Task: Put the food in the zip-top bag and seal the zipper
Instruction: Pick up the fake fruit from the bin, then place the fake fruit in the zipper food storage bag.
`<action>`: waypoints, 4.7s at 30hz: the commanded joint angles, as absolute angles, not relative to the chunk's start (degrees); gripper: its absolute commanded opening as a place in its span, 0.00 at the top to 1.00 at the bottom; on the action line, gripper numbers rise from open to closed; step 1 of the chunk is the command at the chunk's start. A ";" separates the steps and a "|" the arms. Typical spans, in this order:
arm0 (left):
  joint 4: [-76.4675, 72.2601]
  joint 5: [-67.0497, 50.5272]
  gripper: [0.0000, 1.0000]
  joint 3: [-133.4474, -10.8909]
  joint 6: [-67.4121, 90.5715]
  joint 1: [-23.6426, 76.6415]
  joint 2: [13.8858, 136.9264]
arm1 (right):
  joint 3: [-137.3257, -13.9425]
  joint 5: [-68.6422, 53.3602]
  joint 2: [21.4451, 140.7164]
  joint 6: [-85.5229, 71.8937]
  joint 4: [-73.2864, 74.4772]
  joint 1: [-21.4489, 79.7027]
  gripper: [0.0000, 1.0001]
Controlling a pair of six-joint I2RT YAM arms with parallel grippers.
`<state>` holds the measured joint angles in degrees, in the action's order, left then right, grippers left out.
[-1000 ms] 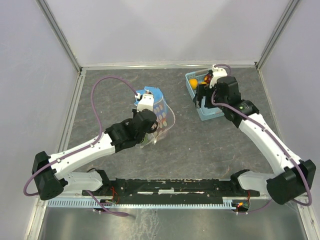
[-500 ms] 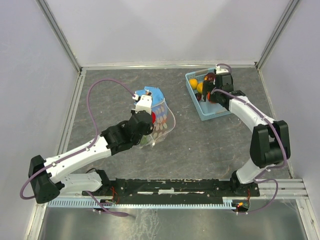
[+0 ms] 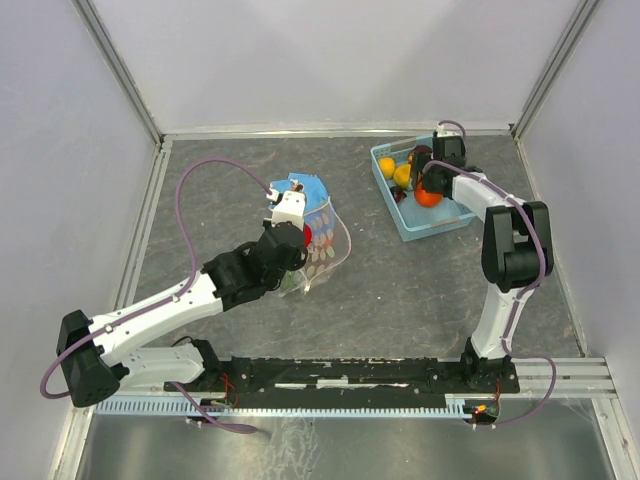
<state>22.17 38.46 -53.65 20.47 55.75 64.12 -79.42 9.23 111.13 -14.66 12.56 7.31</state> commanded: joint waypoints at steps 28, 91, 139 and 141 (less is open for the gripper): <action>19.16 36.92 0.97 -53.33 18.47 55.97 62.58 | -85.27 3.30 114.76 -14.74 19.63 5.79 0.35; 16.26 28.77 0.97 -52.91 19.25 55.96 63.32 | -51.83 -11.20 67.02 -24.69 -7.25 47.02 0.40; 15.56 27.50 0.97 -52.49 19.32 55.96 62.38 | -52.32 5.65 61.48 -21.08 9.82 47.16 0.13; 15.56 27.28 0.97 -52.55 19.34 55.90 62.32 | -52.94 9.27 61.33 -21.01 12.72 47.09 0.15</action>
<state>18.68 27.83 -52.12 20.47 55.75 63.59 -49.60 1.21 63.16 -22.41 7.27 47.00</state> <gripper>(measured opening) 0.043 0.865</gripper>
